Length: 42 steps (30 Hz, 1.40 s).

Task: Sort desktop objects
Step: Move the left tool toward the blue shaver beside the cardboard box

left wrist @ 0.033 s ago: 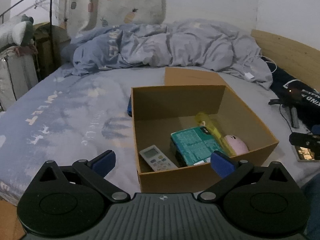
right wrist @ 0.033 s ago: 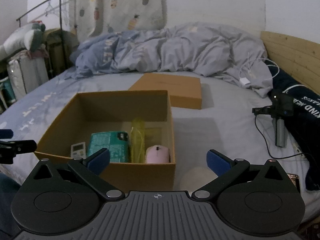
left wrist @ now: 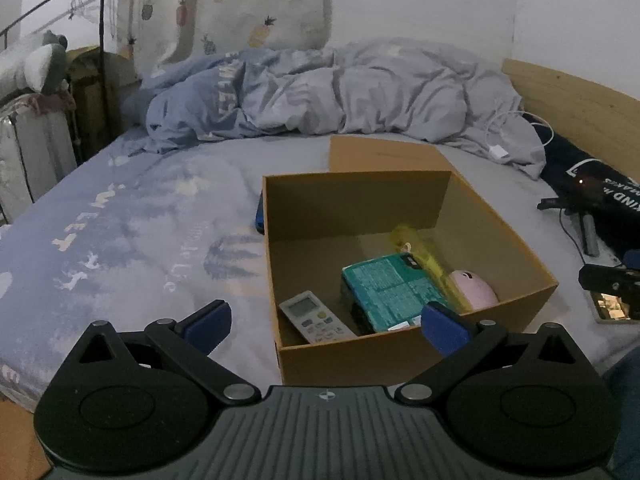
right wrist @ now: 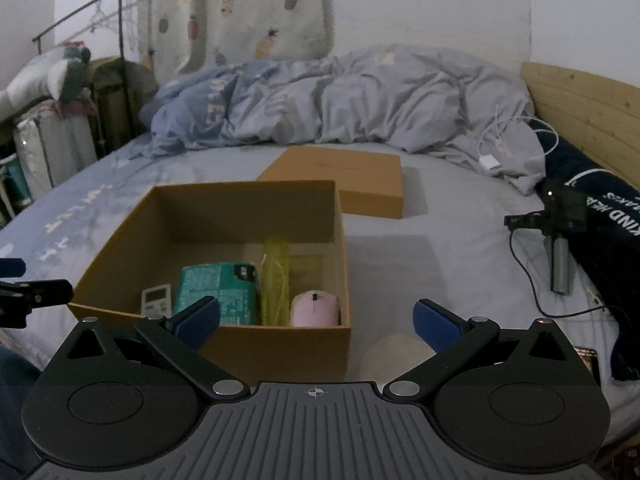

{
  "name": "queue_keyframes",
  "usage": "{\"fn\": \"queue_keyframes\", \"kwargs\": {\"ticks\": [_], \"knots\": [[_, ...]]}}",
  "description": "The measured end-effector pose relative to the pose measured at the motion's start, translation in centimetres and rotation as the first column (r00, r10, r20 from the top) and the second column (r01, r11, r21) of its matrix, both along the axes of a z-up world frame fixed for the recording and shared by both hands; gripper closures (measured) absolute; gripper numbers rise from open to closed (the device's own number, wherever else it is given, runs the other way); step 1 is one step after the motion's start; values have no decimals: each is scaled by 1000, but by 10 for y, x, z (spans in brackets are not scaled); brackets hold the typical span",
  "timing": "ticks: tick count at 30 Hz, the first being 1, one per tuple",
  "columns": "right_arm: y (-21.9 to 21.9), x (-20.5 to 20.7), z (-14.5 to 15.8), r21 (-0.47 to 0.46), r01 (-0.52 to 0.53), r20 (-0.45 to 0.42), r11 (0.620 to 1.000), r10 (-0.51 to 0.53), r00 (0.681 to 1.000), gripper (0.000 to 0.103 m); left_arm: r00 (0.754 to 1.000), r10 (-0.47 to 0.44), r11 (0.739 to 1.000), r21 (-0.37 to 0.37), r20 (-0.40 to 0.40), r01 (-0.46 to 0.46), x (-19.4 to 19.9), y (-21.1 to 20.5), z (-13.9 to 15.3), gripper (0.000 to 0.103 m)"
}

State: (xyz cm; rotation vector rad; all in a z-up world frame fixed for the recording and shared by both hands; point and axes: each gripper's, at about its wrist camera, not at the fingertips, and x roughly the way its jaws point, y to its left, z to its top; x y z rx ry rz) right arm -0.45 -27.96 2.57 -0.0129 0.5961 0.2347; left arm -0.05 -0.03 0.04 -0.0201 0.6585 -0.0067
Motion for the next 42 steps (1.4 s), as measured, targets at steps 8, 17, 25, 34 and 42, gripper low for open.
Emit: {"fn": "queue_keyframes", "kwargs": {"ticks": [8, 17, 25, 34, 42], "knots": [[1, 1, 0, 3, -5, 1, 1000, 5, 1000, 0, 1000, 9, 1000, 15, 15, -9, -3, -2, 3, 0], [2, -1, -5, 2, -3, 9, 1000, 3, 1000, 0, 1000, 10, 1000, -20, -2, -10, 1, 2, -1, 0], [3, -3, -7, 10, 4, -5, 1000, -4, 1000, 0, 1000, -28, 998, -54, 3, 28, 2, 0, -3, 0], [2, -3, -11, 46, -26, -29, 999, 27, 999, 0, 999, -44, 997, -56, 30, 46, 5, 1, -6, 0], [4, 4, -12, 97, -73, -58, 993, 79, 995, 0, 999, -48, 997, -52, 15, 49, 15, 3, -10, 0]]}}
